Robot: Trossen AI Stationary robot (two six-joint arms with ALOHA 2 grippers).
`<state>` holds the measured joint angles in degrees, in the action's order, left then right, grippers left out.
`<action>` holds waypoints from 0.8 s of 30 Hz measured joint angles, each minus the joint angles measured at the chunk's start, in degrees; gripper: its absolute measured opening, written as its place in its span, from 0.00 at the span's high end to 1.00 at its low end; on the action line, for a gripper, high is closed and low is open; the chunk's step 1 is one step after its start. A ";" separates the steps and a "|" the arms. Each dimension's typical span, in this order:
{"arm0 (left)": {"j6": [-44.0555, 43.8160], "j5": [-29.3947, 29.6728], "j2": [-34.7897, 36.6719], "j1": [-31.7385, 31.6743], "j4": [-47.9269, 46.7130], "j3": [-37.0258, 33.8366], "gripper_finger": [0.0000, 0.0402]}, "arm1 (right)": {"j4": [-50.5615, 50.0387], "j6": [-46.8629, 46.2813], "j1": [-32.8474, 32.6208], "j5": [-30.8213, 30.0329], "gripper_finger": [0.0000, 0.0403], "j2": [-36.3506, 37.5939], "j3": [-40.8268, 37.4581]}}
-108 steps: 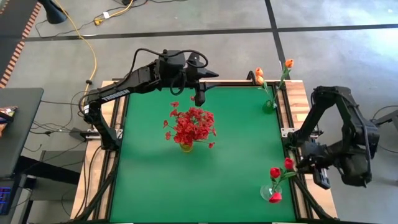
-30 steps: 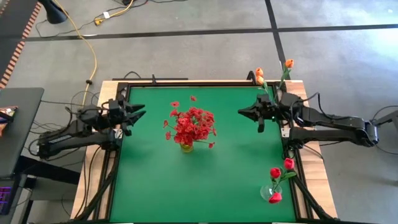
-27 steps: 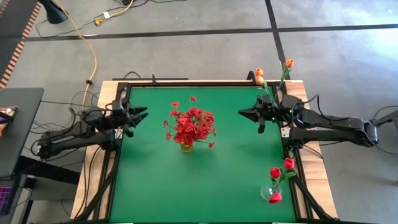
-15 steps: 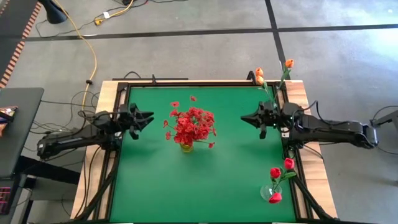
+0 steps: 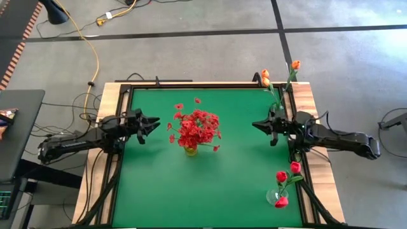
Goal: Sort flowers into vase by color
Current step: Return to Home Position
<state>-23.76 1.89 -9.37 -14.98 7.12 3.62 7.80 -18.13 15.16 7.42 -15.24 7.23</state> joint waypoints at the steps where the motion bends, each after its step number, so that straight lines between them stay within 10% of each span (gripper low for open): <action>1: -0.43 0.00 -0.02 0.00 -0.44 0.00 0.66 | 0.02 0.02 0.00 0.02 0.96 1.32 -1.07; 24: 0.82 10.82 -1.50 0.00 -12.66 0.00 0.66 | -5.21 16.95 -0.50 -0.19 0.91 10.73 -6.80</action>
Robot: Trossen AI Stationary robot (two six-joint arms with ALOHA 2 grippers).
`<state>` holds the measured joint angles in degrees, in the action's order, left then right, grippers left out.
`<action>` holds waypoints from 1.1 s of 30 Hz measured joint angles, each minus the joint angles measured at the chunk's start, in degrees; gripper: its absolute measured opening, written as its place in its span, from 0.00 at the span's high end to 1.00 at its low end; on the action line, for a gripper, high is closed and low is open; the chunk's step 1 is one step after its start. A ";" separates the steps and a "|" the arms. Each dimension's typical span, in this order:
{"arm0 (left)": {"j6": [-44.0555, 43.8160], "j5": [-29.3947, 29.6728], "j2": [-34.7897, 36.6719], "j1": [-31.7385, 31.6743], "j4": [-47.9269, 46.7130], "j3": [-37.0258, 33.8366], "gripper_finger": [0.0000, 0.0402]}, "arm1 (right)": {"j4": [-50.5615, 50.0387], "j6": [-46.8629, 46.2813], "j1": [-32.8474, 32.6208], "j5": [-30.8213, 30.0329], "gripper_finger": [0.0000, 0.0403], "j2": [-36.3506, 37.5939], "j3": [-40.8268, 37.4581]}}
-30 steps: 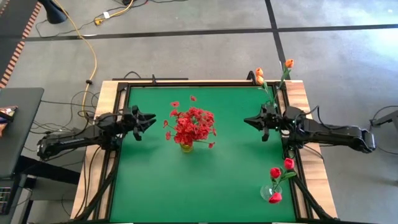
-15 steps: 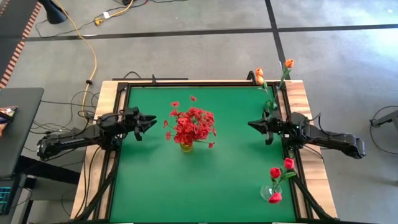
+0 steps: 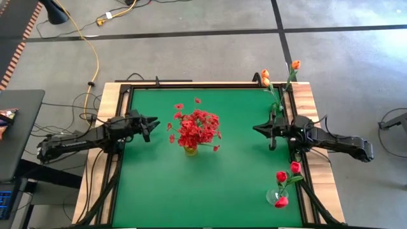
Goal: Sort flowers into vase by color
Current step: Return to Home Position
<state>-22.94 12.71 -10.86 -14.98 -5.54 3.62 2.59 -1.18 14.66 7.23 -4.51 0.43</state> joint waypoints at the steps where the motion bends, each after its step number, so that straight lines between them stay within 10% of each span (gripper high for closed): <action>1: -0.30 0.00 0.01 0.01 0.10 0.00 0.66 | -0.02 0.01 0.00 -0.01 0.91 0.01 0.00; 11: 17.31 -3.33 -0.25 1.63 13.56 -2.73 0.66 | 0.28 0.51 -0.47 0.17 0.93 0.08 -0.02; 33: 24.68 -3.29 -0.89 1.88 8.65 -3.08 0.66 | -0.39 1.23 -0.31 -1.10 0.87 0.02 -0.07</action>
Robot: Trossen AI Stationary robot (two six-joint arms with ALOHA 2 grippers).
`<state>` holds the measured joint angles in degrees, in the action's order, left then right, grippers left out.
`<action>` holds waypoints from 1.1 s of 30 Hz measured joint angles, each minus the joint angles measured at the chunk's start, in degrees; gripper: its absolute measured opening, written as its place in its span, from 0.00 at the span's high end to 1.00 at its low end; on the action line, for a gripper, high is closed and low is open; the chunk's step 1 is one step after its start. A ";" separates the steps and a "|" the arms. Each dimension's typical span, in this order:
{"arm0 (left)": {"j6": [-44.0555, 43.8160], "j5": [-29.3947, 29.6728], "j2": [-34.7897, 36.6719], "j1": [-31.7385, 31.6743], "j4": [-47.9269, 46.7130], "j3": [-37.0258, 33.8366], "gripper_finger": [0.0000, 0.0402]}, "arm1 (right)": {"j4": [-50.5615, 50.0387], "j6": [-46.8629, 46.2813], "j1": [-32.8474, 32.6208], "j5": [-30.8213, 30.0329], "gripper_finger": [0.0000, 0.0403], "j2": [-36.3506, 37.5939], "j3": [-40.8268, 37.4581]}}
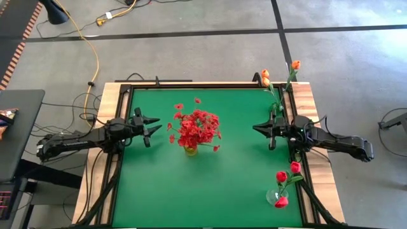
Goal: Sort flowers into vase by color
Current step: Return to Home Position
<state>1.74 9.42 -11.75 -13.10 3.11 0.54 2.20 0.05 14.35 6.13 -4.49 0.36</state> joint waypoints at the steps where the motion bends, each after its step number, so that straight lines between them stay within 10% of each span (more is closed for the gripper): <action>1: -0.18 -0.01 0.00 0.00 0.00 0.00 0.66 | 0.00 0.00 -0.01 0.00 0.87 0.00 0.00; 33: -1.95 -0.04 0.00 0.00 0.00 -0.11 0.66 | -0.04 -0.04 0.00 -0.26 0.87 0.00 -0.04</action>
